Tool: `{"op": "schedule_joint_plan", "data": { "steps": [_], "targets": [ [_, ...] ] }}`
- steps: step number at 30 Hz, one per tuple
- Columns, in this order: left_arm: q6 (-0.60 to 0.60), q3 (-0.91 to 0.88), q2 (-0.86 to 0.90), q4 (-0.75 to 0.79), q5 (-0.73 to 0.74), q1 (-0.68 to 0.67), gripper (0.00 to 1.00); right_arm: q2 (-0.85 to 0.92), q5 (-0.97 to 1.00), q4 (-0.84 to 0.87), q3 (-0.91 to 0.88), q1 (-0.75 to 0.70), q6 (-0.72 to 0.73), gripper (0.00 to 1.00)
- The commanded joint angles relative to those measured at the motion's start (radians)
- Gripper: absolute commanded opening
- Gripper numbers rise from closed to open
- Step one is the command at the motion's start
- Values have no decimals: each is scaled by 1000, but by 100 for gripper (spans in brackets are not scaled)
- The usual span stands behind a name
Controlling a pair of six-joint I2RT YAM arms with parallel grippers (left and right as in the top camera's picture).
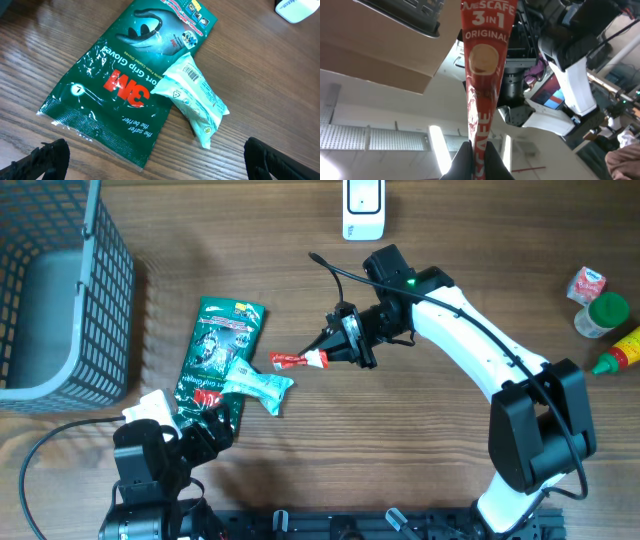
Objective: Scan the item barcode
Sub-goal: 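Lift the Nescafe stick and hold it under the white scanner, then carry the Nescafe stick to the far right and release it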
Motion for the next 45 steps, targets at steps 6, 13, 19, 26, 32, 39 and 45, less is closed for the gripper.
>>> {"op": "schedule_joint_plan", "data": {
  "steps": [6, 13, 19, 26, 32, 39, 45],
  "targets": [
    [13, -5, -5, 2, -10, 7, 100, -10, 256, 359, 23, 8, -533, 4],
    [13, -5, -5, 2, -9, 7, 100, -10, 819, 450, 23, 6, -782, 4],
    [13, -5, -5, 2, -10, 7, 100, -3, 1409, 433, 23, -4, -555, 5],
    [13, -5, -5, 2, -9, 7, 100, 96, 1378, 531, 100, -67, -628, 5],
    [13, -5, -5, 2, -9, 7, 100, 254, 1426, 533, 315, -122, -641, 5],
    [13, -5, -5, 2, -9, 7, 100, 442, 1427, 577, 531, -134, -651, 5],
    [13, -5, -5, 2, -9, 7, 100, 472, 1456, 570, 555, -134, -626, 5]
  ]
}}
